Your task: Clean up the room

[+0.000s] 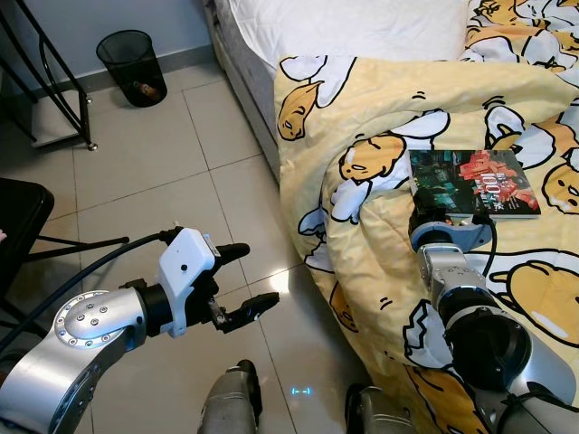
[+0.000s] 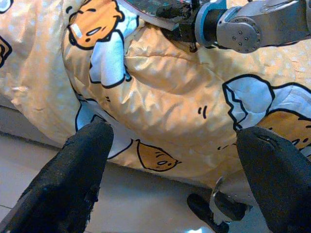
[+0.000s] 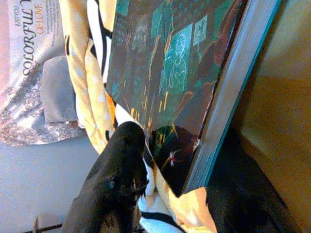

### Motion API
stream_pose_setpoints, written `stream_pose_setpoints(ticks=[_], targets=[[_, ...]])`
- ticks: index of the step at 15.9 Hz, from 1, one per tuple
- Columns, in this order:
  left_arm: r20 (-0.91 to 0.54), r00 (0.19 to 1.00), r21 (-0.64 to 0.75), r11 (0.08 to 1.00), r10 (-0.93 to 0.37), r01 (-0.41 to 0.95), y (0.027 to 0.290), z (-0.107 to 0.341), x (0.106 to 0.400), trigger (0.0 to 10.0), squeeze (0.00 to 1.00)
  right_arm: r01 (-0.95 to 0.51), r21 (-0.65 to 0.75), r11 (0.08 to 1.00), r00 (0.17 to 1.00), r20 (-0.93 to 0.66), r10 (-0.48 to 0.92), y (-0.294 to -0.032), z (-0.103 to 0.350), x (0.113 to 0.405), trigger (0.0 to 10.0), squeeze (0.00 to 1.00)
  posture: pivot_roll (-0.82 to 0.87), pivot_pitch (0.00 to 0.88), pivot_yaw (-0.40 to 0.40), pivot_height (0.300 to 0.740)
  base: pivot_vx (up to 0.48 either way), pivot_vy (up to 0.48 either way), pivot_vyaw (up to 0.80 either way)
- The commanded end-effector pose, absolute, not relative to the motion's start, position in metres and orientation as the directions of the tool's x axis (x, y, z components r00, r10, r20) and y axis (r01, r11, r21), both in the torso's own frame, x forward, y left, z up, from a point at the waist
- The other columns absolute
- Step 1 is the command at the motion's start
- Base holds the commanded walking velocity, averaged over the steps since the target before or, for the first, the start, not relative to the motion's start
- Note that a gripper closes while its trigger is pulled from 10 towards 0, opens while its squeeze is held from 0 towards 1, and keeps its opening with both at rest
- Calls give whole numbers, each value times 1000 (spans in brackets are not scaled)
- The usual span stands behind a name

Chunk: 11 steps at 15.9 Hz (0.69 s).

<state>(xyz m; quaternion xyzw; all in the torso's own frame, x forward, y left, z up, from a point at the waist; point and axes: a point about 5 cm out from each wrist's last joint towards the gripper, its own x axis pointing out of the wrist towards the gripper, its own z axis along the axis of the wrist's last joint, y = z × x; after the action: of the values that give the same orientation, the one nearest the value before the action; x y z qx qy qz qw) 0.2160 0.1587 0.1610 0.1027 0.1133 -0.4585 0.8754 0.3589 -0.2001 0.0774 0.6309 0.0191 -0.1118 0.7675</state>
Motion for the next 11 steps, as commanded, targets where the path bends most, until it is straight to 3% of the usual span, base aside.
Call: stream_pose_setpoints(ticks=[1, 7, 11], targets=[[-298, 557, 83, 560, -775, 824, 159, 160, 216, 10000, 604, 218, 959, 182, 970, -192, -150, -199, 75, 358, 0, 0, 163, 194, 78, 740, 0, 0, 0], [-290, 550, 79, 553, -783, 829, 155, 156, 218, 10000, 608, 244, 955, 171, 956, -207, -207, -206, 69, 353, 0, 0, 151, 157, 84, 740, 0, 0, 0], [-273, 558, 74, 562, -784, 824, 149, 149, 220, 10000, 604, 226, 958, 177, 960, -189, -206, -206, 70, 353, 0, 0, 113, 81, 76, 740, 0, 0, 0]])
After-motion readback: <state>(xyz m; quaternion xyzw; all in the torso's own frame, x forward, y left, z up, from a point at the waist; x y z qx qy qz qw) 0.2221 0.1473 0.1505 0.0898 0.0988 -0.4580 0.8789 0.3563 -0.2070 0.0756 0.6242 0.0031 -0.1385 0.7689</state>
